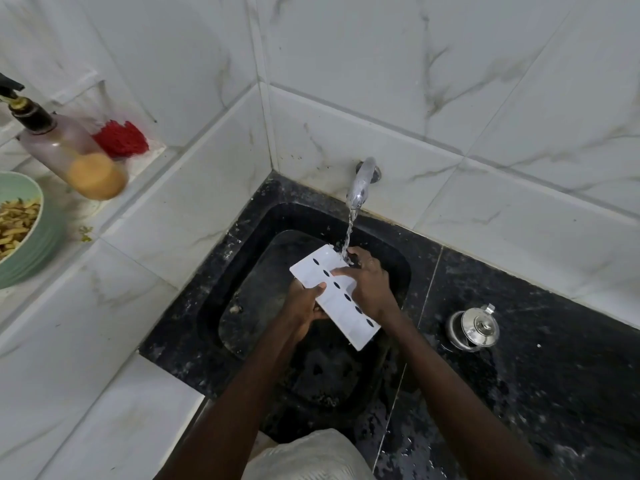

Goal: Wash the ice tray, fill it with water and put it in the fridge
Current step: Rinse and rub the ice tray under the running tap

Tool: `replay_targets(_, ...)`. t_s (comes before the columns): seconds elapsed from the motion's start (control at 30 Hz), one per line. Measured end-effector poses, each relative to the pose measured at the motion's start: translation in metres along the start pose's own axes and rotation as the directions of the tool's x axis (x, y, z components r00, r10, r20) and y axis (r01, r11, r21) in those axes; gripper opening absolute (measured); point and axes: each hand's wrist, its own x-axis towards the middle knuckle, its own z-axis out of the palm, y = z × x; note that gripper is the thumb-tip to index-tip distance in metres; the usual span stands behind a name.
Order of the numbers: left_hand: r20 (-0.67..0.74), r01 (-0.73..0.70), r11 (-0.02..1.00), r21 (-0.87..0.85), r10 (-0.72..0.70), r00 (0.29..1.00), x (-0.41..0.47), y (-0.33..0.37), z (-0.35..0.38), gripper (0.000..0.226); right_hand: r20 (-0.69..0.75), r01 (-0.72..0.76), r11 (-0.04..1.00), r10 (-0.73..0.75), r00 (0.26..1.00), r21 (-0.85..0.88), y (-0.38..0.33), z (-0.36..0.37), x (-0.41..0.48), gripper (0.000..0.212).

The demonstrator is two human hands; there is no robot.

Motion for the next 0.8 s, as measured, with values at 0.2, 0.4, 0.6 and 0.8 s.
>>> replay_targets(0.2, -0.004, 0.021, 0.999, -0.044, -0.021, 1.000, 0.000, -0.001, 0.000, 0.043, 0.088, -0.003, 0.999, 0.008, 0.996, -0.050, -0.001, 0.005, 0.001, 0.062)
replay_targets(0.4, -0.255, 0.008, 0.991, -0.130, -0.041, 0.966, 0.005, 0.000, -0.003, 0.036, -0.126, -0.161, 0.985, 0.168, 0.978, 0.067, 0.004, 0.009, -0.006, 0.068)
replay_targets(0.6, -0.251, 0.004, 0.990, -0.144, -0.040, 0.967, 0.011, -0.003, -0.015, 0.037, 0.021, -0.202, 0.979, 0.202, 0.979, 0.029, 0.007, 0.012, -0.011, 0.060)
replay_targets(0.8, -0.155, 0.051, 0.990, -0.135, -0.072, 0.985, 0.006, 0.003, -0.004, 0.036, 0.066, -0.150, 0.989, 0.149, 0.987, 0.017, 0.004, 0.013, -0.007, 0.066)
